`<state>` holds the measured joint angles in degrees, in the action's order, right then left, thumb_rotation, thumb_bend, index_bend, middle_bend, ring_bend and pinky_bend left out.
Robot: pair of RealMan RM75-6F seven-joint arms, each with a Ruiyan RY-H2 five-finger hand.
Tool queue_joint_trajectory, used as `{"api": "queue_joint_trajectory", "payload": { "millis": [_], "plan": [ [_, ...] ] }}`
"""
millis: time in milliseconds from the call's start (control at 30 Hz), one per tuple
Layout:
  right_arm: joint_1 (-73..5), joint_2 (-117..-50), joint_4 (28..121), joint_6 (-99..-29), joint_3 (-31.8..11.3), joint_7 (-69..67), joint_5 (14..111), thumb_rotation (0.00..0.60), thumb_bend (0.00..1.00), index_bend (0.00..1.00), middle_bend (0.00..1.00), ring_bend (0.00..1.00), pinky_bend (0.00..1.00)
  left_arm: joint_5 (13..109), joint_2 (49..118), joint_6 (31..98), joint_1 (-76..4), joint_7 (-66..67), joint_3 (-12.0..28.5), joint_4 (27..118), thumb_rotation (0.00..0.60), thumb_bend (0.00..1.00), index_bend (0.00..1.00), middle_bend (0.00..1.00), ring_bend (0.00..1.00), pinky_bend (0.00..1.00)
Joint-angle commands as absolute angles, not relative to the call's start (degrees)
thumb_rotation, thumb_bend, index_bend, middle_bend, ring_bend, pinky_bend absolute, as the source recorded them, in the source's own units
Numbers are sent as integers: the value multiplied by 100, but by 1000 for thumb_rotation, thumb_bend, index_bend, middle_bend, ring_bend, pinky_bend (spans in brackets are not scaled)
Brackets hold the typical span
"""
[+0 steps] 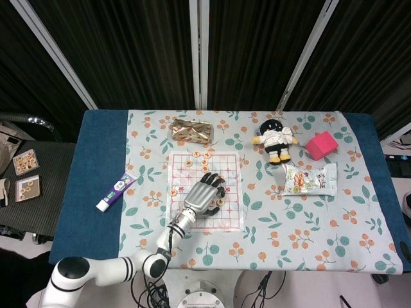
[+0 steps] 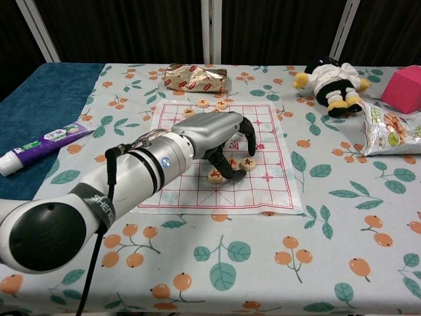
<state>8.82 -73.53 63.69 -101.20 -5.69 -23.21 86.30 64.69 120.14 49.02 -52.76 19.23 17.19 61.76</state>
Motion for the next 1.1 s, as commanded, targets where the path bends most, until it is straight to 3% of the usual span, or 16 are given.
{"api": "queue_joint_trajectory", "payload": {
  "millis": [33, 1100],
  "plan": [
    [880, -7356, 6374, -10103, -562, -2301, 8635, 600, 147, 0, 0, 0, 0, 6471, 12009, 4909, -5272, 1921, 1688, 6157, 600, 295, 421, 138, 0, 0],
    [880, -7354, 6364, -10026, -560, -2264, 8646, 600, 148, 0, 0, 0, 0, 6481, 11855, 5044, -5284, 1625, 1781, 6270, 600, 317, 503, 156, 0, 37]
  ]
}}
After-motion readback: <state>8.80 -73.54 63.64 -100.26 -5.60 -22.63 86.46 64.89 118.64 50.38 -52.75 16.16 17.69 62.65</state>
